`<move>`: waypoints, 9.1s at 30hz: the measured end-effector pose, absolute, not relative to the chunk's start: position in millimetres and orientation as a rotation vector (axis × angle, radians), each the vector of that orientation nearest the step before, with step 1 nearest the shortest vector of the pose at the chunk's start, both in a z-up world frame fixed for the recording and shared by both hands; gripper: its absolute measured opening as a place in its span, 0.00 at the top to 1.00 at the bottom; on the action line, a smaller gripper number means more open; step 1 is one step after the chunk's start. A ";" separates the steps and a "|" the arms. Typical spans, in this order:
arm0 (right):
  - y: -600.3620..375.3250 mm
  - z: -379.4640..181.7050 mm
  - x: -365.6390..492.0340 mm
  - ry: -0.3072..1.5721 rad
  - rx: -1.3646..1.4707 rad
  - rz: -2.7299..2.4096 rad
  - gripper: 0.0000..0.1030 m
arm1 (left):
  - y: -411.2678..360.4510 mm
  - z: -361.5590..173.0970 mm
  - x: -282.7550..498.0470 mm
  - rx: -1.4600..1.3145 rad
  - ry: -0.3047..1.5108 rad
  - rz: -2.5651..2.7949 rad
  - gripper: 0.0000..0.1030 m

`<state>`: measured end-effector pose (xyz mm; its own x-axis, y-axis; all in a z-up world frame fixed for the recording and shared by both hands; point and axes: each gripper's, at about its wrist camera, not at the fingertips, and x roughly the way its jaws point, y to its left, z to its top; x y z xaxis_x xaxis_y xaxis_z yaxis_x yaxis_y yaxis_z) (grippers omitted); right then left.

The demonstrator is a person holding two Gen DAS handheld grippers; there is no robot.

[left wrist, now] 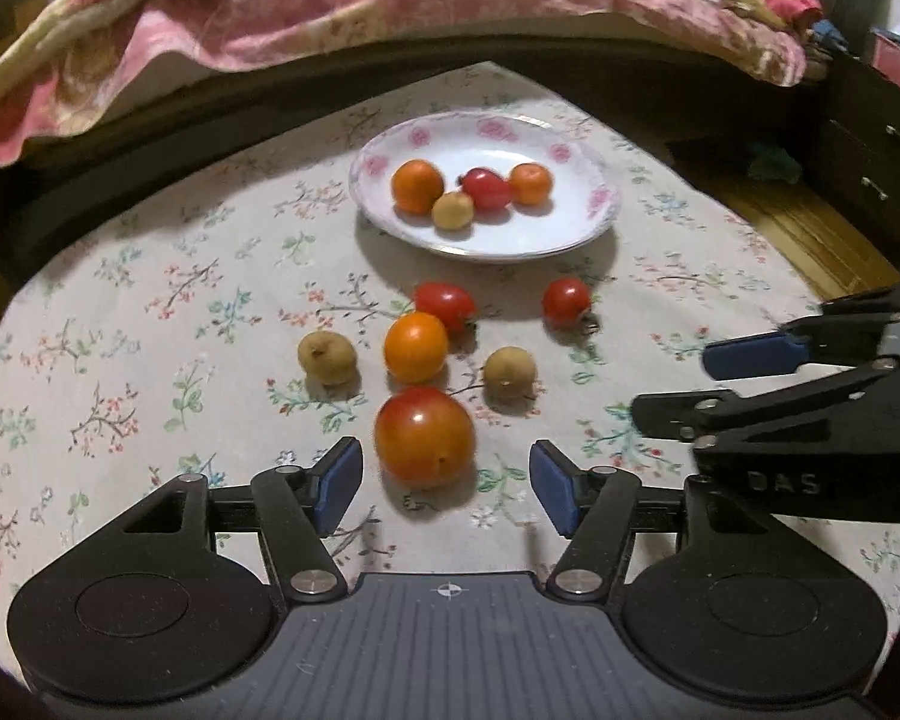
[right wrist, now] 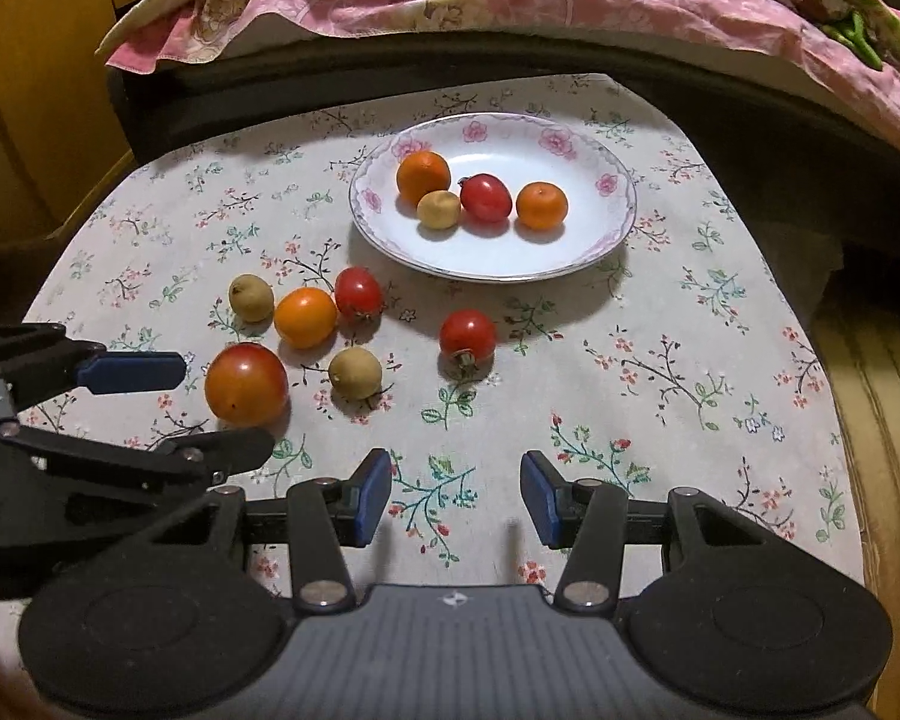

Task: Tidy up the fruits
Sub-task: 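Move the left tool back and grasp the large red tomato, then grasp a red cherry tomato with the right tool while the left tool holds the large tomato, then lift both held tomatoes and carry them toward the white bowl, then lower both tomatoes into the white bowl and open both tools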

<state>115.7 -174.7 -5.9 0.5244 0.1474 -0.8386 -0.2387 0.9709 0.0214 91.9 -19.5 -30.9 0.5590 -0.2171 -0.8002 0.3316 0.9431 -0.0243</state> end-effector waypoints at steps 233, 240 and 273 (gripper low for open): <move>-227.3 -26.4 272.3 0.907 0.114 0.197 0.68 | -67.7 -28.0 236.5 0.274 0.754 -0.430 0.52; -235.2 -27.5 276.7 0.913 0.171 0.185 0.68 | -68.0 -28.3 244.6 0.248 0.755 -0.437 0.49; -219.6 2.1 251.2 0.862 0.174 0.200 0.58 | -39.9 -1.1 210.5 0.230 0.728 -0.351 0.36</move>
<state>251.2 -219.6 2.1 0.6344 0.2439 -0.7335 -0.1042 0.9672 0.2315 210.5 -39.9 -1.1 0.6924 -0.2322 -0.6832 0.3897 0.9172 0.0833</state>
